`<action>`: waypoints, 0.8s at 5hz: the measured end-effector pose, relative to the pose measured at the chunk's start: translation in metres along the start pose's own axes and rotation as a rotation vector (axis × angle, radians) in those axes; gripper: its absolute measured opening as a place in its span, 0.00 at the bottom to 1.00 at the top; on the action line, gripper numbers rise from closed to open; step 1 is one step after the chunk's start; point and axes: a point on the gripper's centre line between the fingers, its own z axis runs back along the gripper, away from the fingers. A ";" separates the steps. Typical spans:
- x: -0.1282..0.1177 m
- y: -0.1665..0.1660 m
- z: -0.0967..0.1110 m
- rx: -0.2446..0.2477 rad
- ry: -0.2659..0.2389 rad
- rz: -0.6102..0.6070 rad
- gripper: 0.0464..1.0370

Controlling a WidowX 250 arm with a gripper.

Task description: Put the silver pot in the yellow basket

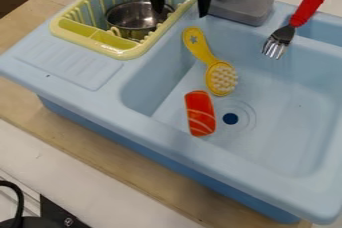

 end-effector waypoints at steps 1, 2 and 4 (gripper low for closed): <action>-0.006 0.002 0.005 -0.007 -0.001 0.031 0.96; -0.022 0.004 0.005 -0.009 0.022 0.061 0.96; -0.051 0.004 0.017 -0.038 0.064 0.073 0.96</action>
